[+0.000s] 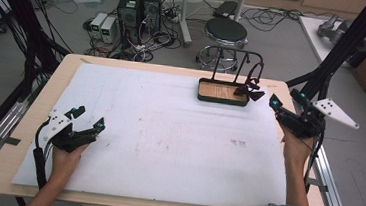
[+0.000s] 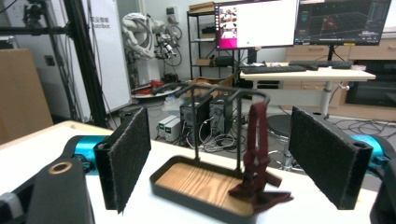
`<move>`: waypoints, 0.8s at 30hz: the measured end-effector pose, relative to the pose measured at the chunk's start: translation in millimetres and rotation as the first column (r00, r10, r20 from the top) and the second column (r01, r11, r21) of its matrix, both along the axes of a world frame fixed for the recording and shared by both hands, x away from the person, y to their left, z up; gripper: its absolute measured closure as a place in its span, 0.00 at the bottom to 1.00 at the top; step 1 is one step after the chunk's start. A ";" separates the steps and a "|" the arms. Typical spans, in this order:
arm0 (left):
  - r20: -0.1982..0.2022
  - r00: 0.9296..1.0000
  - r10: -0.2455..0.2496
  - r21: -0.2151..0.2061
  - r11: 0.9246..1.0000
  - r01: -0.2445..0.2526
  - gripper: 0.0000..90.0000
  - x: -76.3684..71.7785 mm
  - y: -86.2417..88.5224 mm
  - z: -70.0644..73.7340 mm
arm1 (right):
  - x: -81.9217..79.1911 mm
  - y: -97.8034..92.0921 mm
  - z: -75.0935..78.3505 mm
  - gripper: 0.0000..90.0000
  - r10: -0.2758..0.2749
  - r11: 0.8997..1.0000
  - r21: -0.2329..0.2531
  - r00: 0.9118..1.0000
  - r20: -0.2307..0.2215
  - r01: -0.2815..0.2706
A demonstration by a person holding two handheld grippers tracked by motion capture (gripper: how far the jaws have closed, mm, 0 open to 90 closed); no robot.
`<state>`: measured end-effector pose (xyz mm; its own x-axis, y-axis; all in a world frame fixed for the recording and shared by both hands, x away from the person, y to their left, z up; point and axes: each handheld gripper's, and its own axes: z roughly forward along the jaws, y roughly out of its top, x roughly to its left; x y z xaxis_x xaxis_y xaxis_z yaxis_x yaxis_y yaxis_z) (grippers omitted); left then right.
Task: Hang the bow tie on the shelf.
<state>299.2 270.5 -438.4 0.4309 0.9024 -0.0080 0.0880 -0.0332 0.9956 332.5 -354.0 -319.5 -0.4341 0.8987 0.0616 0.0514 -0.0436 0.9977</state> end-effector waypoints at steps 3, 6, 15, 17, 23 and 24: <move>0.001 1.000 0.002 -0.001 1.000 -0.002 0.19 -0.1 -0.5 -0.2 | -12.8 4.9 -14.9 0.20 0.014 1.000 0.007 1.000 -0.002 -0.014; 0.000 1.000 0.002 0.000 1.000 -0.002 0.19 -0.4 -0.7 -0.1 | -23.0 11.6 -28.8 0.19 0.032 0.999 0.009 0.999 -0.011 -0.032; 0.000 1.000 0.002 0.007 1.000 -0.002 0.19 -0.6 -0.8 0.1 | -42.6 26.9 -64.5 0.14 0.026 1.000 0.009 1.000 -0.003 -0.026; -0.001 1.000 0.002 0.007 1.000 -0.002 0.19 -0.6 -0.7 0.1 | -45.2 28.8 -72.3 0.14 0.028 0.999 0.018 1.000 -0.005 -0.028; 0.000 1.000 0.003 0.007 1.000 -0.003 0.19 -0.8 -1.2 0.0 | -50.0 37.3 -93.9 0.12 -0.010 1.000 0.009 1.000 0.004 0.010; 0.000 1.000 0.003 0.007 1.000 -0.003 0.19 -0.8 -1.2 0.1 | -50.2 39.3 -97.5 0.12 -0.017 1.000 -0.008 1.000 -0.006 0.017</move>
